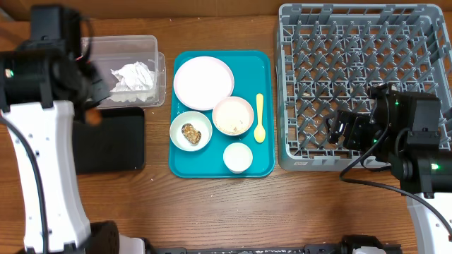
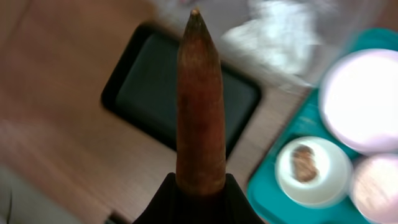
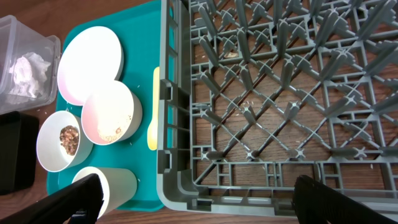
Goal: Sort waste into correct bins and load items into the dishwasher
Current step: 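Carry the brown food with left gripper onto the black tray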
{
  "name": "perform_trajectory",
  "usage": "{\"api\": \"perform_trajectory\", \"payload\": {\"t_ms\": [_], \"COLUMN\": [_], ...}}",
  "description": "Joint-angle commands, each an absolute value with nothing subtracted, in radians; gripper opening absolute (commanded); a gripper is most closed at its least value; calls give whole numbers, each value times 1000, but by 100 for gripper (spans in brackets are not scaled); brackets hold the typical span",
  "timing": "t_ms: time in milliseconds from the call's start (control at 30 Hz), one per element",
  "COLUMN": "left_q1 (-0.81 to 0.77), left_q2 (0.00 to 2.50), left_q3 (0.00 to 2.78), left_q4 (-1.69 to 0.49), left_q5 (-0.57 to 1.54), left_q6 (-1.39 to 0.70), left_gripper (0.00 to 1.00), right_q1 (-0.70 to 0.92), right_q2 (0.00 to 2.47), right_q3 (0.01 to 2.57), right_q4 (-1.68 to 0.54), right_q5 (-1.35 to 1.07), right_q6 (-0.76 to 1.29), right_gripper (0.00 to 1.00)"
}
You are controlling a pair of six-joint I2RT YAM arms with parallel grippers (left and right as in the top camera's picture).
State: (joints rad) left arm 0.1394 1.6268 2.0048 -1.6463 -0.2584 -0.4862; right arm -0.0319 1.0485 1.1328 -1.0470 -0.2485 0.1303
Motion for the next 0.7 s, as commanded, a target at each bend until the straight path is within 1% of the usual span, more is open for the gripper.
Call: {"api": "perform_trajectory", "payload": {"t_ms": [0,133,300,367,533,633,667], "left_q1": [246,313,327,327,327,327,327], "left_q2": [1625,1629,1629,1629,1629,1629,1629], "left_q3": [1826,1570,1316,1236,1088,1039,1032], "left_q4": [-1591,-1416,-1172,-1061,-829,-768,-762], "left_q5": [-268,-215,-212,-212,-207,-197,-197], "left_q6": [-614,-614,-614,-614,-633,-633,-633], "left_gripper": [4,4,4,12,15,19,23], "right_q1": [-28,-28,-28,-28,-28,-28,-28], "right_q2": [1044,1044,1044,1044,1044,1044,1044], "right_q3": [1132,1132,1132,1132,1132,1132,1132], "right_q4": [-1034,-1035,-1034,-1034,-1035,-1036,-1036], "right_q5": [-256,-256,-256,-257,-256,-256,-257], "right_q6": [127,126,127,126,126,126,126], "right_gripper": [100,100,100,100,100,100,100]}}
